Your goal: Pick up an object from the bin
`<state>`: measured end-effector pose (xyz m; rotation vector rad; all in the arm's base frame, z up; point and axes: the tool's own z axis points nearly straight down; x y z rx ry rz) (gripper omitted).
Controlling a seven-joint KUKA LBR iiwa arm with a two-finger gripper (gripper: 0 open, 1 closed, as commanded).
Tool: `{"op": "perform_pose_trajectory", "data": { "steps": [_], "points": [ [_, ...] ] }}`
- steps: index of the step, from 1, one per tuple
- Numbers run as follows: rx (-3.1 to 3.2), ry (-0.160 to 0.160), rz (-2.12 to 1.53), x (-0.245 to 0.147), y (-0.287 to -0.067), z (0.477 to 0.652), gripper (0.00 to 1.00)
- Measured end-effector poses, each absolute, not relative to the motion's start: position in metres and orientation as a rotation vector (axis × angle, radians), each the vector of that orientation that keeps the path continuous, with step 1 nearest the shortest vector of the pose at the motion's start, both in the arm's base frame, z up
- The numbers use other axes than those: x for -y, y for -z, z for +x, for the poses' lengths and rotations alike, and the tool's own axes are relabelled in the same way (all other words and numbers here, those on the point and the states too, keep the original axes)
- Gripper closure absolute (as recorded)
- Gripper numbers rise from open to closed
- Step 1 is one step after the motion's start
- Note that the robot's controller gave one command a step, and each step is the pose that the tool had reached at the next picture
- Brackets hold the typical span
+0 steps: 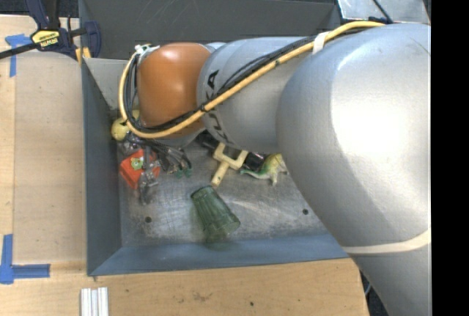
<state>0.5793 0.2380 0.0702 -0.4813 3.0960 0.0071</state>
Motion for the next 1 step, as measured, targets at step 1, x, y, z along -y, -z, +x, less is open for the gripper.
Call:
{"op": "perform_pose_trajectory", "data": {
  "steps": [1],
  "points": [
    [-3.097, -0.007, -0.482, -0.2375, -0.0739, 0.5783, 1.0]
  ]
}}
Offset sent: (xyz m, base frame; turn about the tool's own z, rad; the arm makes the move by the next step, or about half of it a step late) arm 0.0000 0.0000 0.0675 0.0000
